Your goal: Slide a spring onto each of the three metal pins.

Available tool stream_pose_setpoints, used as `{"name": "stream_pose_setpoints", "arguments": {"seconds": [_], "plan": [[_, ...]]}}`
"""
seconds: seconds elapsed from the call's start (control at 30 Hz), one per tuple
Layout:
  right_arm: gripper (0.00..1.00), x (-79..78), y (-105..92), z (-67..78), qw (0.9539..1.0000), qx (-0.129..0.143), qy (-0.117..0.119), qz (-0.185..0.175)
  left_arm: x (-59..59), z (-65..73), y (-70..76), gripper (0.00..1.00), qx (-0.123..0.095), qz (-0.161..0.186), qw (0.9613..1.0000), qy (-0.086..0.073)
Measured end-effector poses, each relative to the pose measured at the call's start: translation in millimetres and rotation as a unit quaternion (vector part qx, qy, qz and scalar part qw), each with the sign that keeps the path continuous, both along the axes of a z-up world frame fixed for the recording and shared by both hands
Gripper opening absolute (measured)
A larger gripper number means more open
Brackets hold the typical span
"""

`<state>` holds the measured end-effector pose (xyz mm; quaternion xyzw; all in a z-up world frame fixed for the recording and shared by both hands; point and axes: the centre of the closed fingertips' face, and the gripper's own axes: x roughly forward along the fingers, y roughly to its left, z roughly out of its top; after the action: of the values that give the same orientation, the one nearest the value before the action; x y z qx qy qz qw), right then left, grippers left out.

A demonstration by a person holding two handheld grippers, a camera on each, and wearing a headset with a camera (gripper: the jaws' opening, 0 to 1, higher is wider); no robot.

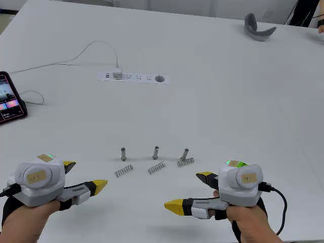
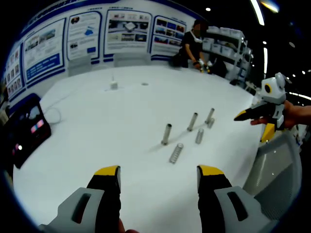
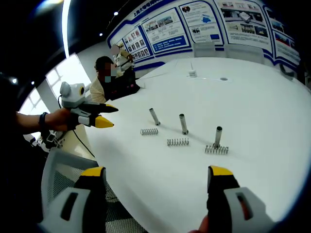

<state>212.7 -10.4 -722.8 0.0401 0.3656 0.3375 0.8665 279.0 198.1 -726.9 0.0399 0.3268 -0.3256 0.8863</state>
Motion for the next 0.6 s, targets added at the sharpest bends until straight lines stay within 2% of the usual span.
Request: {"name": "stream_pose_setpoints", "arguments": {"seconds": [0.17,0.33,0.6], "plan": [[0.87,1.1,2.4,-1.3,0.9999,-0.007,-0.002,0.011,-7.2,-0.8,3.3,0.67,0.001,0.000,1.0000,0.003],[0.88,0.1,2.8,-3.1,0.9997,-0.013,-0.001,0.021,-6.1,-2.5,8.1,0.68,0.000,0.004,1.0000,0.004],[0.88,-2.7,2.1,-4.7,0.9992,-0.022,0.002,0.032,-9.0,-4.5,-0.3,0.68,0.008,-0.013,0.9999,0.003]]}}
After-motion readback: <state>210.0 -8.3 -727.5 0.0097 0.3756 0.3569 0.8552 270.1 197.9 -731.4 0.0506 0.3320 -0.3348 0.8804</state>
